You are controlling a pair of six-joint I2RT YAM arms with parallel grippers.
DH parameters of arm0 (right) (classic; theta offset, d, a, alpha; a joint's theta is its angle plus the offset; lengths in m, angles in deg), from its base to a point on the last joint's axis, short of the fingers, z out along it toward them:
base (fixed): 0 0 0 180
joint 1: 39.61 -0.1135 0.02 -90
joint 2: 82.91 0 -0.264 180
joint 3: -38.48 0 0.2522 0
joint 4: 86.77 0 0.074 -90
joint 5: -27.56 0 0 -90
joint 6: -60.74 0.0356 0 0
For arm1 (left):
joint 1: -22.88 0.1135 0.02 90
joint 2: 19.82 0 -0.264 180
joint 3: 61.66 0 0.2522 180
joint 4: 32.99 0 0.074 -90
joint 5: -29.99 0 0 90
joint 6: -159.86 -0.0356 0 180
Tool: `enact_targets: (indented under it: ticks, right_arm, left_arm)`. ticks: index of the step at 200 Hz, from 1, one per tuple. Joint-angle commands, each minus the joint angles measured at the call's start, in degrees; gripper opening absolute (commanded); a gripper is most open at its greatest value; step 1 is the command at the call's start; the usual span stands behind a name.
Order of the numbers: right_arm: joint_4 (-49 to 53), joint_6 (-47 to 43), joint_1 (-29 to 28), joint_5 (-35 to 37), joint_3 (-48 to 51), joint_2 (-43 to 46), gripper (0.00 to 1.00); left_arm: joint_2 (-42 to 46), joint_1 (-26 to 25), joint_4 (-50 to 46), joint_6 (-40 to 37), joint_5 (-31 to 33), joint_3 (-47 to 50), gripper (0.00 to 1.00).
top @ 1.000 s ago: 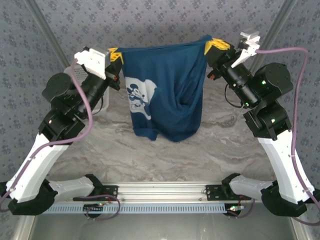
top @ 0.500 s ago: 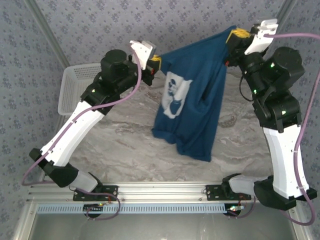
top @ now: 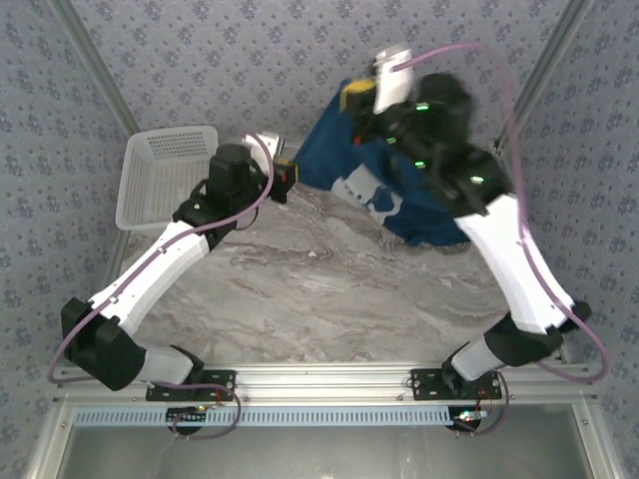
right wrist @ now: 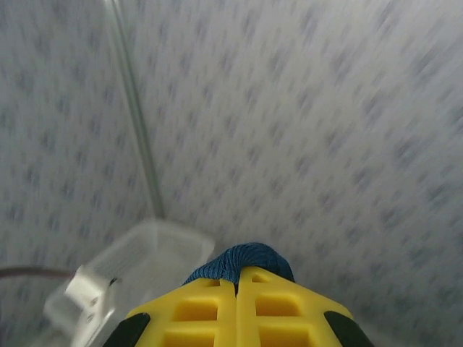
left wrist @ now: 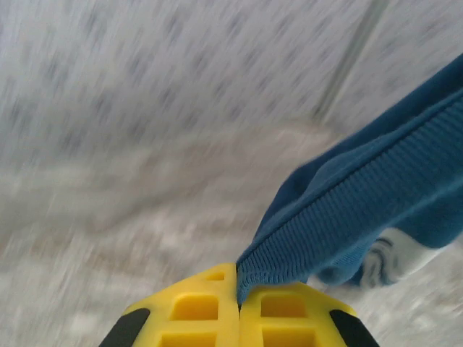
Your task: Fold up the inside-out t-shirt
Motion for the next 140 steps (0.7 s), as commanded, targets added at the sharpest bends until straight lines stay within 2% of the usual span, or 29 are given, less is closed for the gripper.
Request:
enact_targets:
  ticks: [1, 12, 28, 46, 61, 78, 96, 140]
  right_arm:
    - [-8.2, 9.5, -3.6, -3.7, 14.2, -3.9, 0.0]
    - [-13.6, 13.3, -5.1, -5.3, 20.3, -6.2, 0.0]
    - [-15.7, 18.0, -5.8, -8.2, 23.1, -10.7, 0.0]
    - [-17.8, 22.3, -5.9, -12.0, 24.5, -14.7, 0.0]
    - [-18.1, 24.2, -5.7, -15.4, 24.4, -17.4, 0.0]
    - [-17.5, 25.1, -4.8, -18.4, 23.2, -20.0, 0.0]
    - [-17.5, 26.6, -3.4, -22.7, 22.1, -22.1, 0.0]
    - [-16.7, 27.1, -1.6, -25.3, 21.4, -21.9, 0.01]
  left_arm:
    - [1.0, 5.2, -1.7, 8.3, 6.1, 14.2, 0.08]
    - [1.9, 7.9, -1.7, 10.3, 6.9, 20.1, 0.17]
    - [5.3, 10.5, -1.7, 11.7, 7.2, 27.0, 0.34]
    - [11.6, 10.6, -1.7, 12.4, 8.3, 32.3, 0.54]
    - [16.4, 10.4, 0.5, 12.7, 4.7, 36.0, 0.65]
    - [18.7, 10.0, 4.6, 12.4, -0.8, 37.9, 0.7]
    - [18.0, 8.8, 8.7, 10.5, -3.1, 38.0, 0.75]
    - [8.5, 6.9, 15.1, 6.8, -3.6, 32.5, 0.7]
